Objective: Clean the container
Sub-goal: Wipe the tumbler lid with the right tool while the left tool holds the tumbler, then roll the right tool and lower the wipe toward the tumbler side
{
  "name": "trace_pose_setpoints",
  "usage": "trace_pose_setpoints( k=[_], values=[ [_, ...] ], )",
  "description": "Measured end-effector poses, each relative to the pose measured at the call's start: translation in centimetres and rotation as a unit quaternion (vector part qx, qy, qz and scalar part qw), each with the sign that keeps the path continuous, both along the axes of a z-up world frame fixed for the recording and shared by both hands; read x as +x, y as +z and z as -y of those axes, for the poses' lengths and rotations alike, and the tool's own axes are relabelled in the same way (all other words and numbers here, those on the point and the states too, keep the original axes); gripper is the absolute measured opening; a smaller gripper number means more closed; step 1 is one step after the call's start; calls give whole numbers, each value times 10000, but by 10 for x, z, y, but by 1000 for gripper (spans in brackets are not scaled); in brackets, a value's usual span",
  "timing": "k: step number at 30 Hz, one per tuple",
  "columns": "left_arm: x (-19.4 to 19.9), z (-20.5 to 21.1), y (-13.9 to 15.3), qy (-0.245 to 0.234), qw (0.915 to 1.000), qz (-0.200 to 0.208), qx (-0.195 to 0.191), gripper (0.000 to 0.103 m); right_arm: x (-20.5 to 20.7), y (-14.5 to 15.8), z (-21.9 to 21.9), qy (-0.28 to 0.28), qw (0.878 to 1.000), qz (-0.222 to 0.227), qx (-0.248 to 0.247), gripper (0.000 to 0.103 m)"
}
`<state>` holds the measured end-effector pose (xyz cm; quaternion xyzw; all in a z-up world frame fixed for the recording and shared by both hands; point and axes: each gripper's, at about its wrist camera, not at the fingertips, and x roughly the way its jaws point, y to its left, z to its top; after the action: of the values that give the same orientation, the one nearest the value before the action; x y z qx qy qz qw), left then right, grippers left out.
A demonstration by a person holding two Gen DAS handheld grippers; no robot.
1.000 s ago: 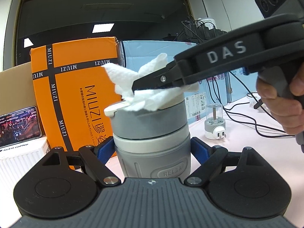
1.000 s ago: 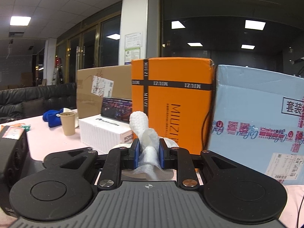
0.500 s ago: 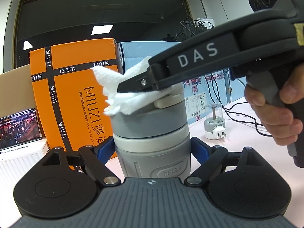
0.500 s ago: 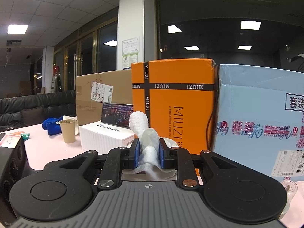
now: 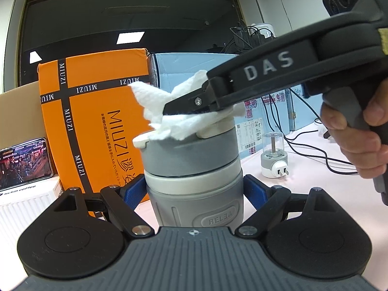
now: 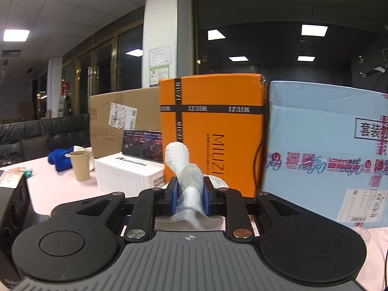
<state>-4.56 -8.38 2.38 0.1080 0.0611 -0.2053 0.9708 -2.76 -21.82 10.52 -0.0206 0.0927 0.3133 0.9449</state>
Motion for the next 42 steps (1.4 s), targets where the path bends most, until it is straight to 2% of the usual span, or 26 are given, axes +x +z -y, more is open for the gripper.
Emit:
trace_pose_setpoints(
  k=[9, 24, 38, 42],
  values=[
    [1, 0, 0, -5, 10000, 15, 11, 83, -5, -4, -7, 344, 9993, -11, 135, 19],
    [4, -4, 1, -13, 10000, -18, -39, 83, -4, -11, 26, -372, 9979, -33, 539, 19],
    [10, -6, 3, -5, 10000, -47, -71, 83, -21, -26, 51, -478, 9906, -253, 1254, 19],
    [11, -8, 4, 9, 9998, -103, -146, 83, -20, -34, 57, -483, 9856, -502, 1538, 19]
  ],
)
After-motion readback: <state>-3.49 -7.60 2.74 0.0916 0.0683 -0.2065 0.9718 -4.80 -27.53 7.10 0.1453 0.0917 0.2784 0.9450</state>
